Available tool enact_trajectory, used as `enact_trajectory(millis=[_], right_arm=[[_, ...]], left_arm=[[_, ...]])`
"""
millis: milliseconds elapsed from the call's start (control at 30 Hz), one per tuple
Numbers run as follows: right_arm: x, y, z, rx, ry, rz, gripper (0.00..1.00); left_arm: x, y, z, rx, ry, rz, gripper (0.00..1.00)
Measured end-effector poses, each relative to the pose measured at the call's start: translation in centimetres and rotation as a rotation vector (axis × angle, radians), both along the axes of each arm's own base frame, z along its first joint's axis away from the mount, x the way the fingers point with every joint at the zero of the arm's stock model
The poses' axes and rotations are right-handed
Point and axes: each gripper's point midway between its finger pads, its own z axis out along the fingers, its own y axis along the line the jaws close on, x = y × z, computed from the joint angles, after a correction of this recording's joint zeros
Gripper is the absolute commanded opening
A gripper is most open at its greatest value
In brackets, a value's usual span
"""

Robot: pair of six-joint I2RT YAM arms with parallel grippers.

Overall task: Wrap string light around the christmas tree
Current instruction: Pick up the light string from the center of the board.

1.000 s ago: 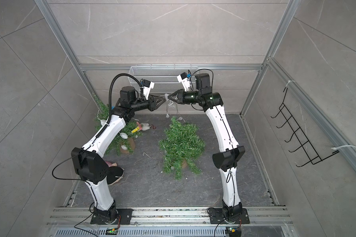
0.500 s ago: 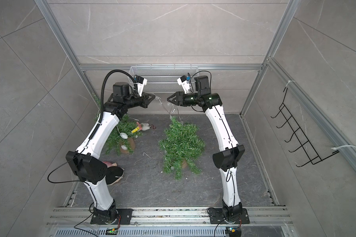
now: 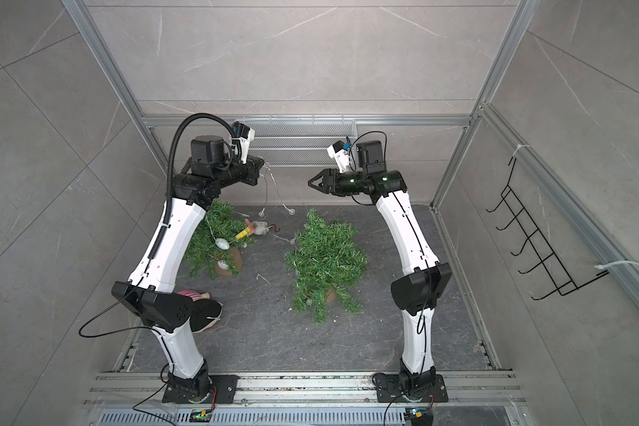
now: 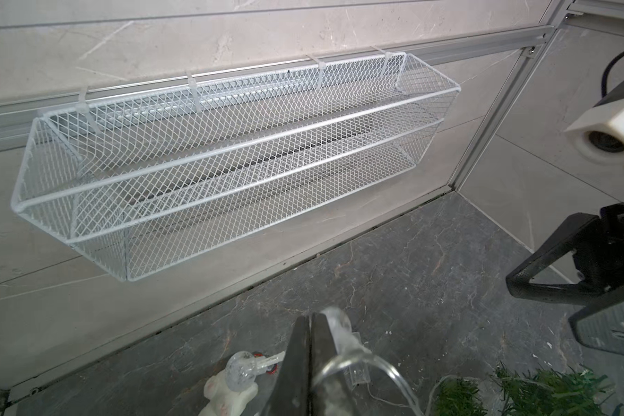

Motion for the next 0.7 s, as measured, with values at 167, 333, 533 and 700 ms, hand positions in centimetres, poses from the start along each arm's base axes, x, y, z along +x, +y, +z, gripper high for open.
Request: enact_trajectory(millis=[167, 333, 533, 700], right_arm=[[-1.0, -0.7, -0.6, -0.015, -0.001, -0.025, 0.58], [-2.2, -1.8, -1.4, -0.041, -0.005, -0.071, 0.58], [-4.5, -4.0, 1.4, -0.046, -0.085, -0.136, 0.58], [-6.2, -5.2, 3.4, -0.041, -0.148, -0.170, 0.58]], left_arm=[[-0.7, 0.1, 4.0, -0.005, -0.114, -0.015, 0.00], [-1.1, 0.2, 8.3, -0.006, -0.254, -0.021, 0.00], [-1.7, 0.0, 10.6, -0.024, -0.328, -0.044, 0.00], [-2.6, -0.7, 11.7, -0.037, -0.354, -0.074, 0.00]])
